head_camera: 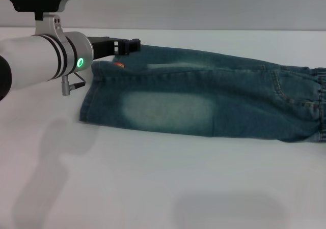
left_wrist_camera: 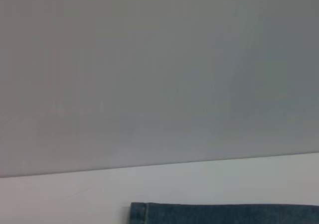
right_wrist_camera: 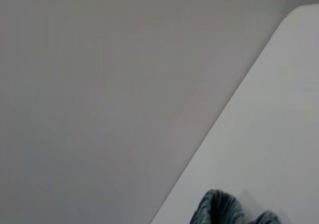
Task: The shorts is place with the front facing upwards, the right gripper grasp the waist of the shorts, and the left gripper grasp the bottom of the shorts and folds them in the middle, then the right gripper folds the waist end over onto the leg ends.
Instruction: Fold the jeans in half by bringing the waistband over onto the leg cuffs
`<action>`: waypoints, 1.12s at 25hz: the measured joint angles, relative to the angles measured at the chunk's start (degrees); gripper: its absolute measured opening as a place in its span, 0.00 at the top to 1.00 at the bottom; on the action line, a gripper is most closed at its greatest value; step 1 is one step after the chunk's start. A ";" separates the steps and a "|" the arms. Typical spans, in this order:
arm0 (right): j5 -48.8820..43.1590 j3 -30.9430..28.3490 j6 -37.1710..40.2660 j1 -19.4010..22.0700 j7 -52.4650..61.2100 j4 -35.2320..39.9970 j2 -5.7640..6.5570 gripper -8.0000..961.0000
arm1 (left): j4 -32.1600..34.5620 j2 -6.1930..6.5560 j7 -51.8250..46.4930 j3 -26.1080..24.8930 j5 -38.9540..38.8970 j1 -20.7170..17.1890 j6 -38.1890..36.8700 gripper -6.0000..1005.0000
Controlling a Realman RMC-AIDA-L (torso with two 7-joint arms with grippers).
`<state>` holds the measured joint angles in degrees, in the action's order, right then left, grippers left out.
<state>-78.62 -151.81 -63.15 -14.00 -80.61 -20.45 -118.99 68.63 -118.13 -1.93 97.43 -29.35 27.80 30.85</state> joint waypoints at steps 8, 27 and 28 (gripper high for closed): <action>-0.29 0.36 -0.01 -1.57 0.05 2.08 0.13 0.34 | -0.11 0.03 0.00 0.75 0.02 0.37 -0.17 0.21; -4.95 0.90 2.41 -5.05 2.82 2.01 1.13 0.35 | -0.52 -0.10 0.61 1.29 0.00 1.38 -0.43 0.21; -5.75 0.90 2.76 -5.36 3.71 1.94 1.28 0.35 | -0.52 -0.09 0.61 1.54 0.00 1.38 -0.57 0.21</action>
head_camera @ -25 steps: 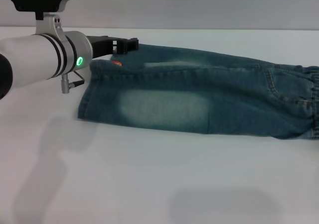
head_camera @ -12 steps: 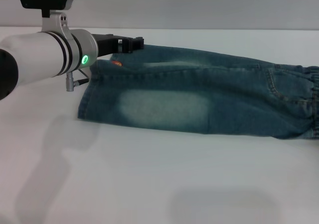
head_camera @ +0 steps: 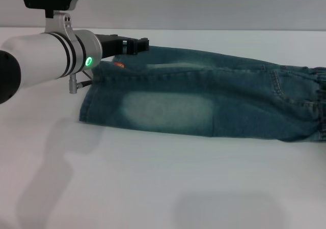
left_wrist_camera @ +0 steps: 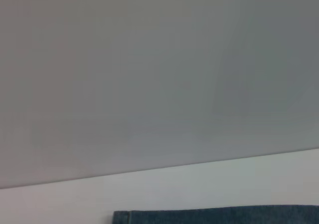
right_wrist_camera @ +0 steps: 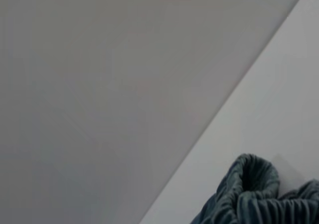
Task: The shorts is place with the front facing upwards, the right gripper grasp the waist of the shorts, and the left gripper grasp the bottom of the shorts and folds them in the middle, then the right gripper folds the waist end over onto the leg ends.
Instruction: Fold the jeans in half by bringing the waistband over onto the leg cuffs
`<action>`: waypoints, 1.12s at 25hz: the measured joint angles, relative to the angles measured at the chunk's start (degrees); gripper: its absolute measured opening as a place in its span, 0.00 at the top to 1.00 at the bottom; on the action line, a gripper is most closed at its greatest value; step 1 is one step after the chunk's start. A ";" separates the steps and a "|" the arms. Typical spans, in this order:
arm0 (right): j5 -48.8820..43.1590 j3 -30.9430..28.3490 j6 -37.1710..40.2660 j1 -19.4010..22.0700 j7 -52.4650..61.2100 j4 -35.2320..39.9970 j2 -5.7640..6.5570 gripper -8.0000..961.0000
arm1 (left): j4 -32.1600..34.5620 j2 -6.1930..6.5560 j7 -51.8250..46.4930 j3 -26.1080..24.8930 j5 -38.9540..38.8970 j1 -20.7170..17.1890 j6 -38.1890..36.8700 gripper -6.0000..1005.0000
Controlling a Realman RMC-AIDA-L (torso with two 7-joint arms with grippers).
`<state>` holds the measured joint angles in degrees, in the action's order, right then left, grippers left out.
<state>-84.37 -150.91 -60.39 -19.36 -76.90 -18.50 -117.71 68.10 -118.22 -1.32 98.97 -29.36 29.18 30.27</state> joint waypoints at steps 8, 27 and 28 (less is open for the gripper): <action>-2.74 -0.06 2.33 -0.95 3.58 -1.09 0.36 0.51 | -0.08 0.01 0.00 0.88 -0.01 0.00 -0.96 0.21; -1.58 -0.52 -10.37 -3.45 7.46 -7.09 -0.51 0.87 | -5.03 -0.25 -0.55 5.21 0.00 0.22 -9.21 0.21; -0.95 -0.47 -11.28 -3.80 7.77 -7.29 -0.52 0.87 | -5.38 -0.25 -0.61 5.63 -0.02 0.12 -9.99 0.21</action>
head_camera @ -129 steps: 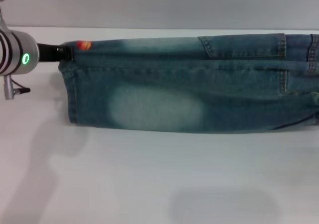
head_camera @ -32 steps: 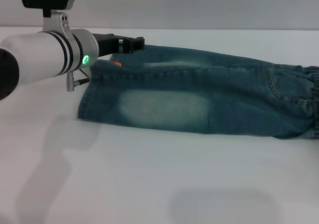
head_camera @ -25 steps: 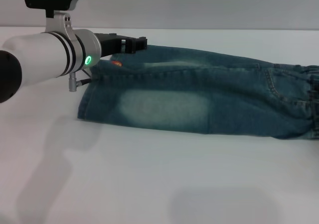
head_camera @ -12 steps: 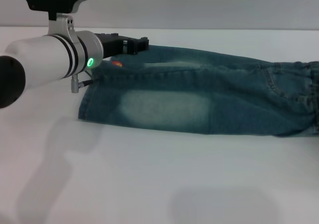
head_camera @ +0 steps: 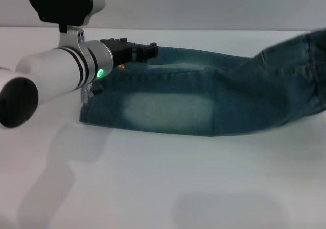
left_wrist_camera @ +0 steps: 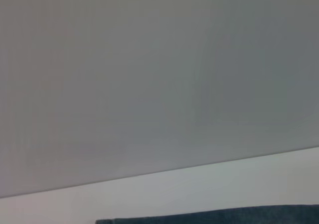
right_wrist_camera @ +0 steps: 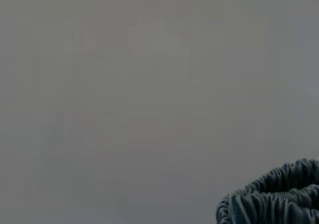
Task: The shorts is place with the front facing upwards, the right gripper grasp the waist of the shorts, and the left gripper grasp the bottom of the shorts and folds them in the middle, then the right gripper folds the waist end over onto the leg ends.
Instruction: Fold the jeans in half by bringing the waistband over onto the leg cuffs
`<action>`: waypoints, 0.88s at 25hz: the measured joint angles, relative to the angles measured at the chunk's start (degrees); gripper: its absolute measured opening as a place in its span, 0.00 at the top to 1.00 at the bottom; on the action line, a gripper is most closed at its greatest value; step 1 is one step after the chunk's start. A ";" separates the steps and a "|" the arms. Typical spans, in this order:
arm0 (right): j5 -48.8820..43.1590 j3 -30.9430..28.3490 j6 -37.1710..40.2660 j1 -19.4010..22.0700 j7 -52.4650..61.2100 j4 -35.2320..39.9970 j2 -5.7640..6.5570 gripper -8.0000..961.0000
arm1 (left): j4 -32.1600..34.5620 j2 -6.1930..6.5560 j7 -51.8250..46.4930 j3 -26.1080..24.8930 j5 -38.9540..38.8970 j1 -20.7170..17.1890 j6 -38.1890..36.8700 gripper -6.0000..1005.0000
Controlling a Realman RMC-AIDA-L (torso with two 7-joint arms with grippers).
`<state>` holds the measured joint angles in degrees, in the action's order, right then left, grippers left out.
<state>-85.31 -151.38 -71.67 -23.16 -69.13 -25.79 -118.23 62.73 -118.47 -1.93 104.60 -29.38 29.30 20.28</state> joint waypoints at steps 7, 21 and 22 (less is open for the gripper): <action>2.47 0.43 -4.71 -4.01 2.97 -1.86 -0.07 0.88 | -2.93 -0.07 -0.18 3.07 -0.68 -0.31 -5.26 0.21; 2.49 6.25 -1.04 -13.80 6.82 -1.99 -0.04 0.88 | -6.49 0.00 -0.26 5.42 -4.15 -1.17 -10.37 0.21; 2.49 6.82 -0.56 -14.42 7.01 -2.01 -0.04 0.88 | -6.59 0.00 -0.26 5.42 -4.32 -1.30 -10.63 0.21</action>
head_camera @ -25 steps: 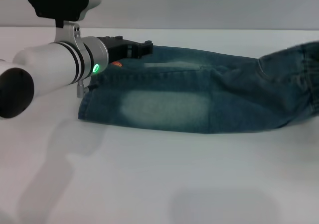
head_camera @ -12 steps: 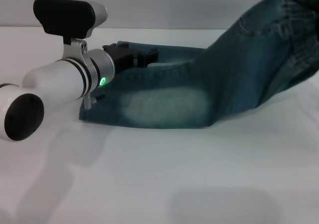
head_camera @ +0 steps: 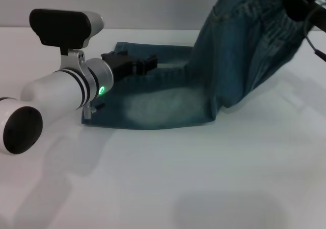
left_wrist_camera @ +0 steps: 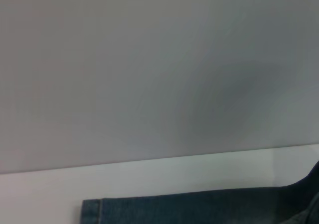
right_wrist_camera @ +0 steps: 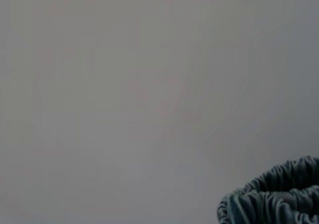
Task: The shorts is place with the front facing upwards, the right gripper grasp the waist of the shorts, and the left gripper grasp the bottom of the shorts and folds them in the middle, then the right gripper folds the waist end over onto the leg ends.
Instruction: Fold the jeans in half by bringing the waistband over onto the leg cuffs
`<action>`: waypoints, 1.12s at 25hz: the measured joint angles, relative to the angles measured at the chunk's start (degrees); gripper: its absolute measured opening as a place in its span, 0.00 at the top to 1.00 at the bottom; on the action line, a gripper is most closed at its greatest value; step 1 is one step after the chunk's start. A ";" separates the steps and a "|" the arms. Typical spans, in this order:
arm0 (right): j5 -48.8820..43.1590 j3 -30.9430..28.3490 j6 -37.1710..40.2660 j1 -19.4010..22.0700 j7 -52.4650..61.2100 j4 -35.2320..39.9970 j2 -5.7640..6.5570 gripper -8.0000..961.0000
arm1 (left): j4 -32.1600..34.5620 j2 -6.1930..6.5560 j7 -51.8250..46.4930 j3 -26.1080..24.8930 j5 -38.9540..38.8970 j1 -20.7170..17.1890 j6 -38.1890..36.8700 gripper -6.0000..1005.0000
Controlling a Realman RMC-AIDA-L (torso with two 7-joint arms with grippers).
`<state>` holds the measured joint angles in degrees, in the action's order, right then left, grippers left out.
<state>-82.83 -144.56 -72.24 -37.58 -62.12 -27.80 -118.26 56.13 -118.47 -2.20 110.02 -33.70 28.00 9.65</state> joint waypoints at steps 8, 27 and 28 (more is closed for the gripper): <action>1.31 3.28 2.06 -2.65 3.51 0.05 -0.01 0.88 | -0.77 0.00 0.00 0.15 -0.23 -0.60 -0.45 0.21; 11.29 15.76 4.63 -3.12 4.51 -0.33 -0.04 0.88 | -1.64 0.07 -0.69 2.21 -0.42 -0.71 -2.29 0.21; 11.28 15.90 4.91 -3.05 4.51 -0.33 -0.04 0.88 | -1.63 0.20 -0.45 0.79 -0.04 -1.71 -3.24 0.21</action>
<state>-71.54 -128.66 -67.32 -40.63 -57.60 -28.13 -118.30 54.50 -118.28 -2.65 110.81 -33.74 26.29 6.41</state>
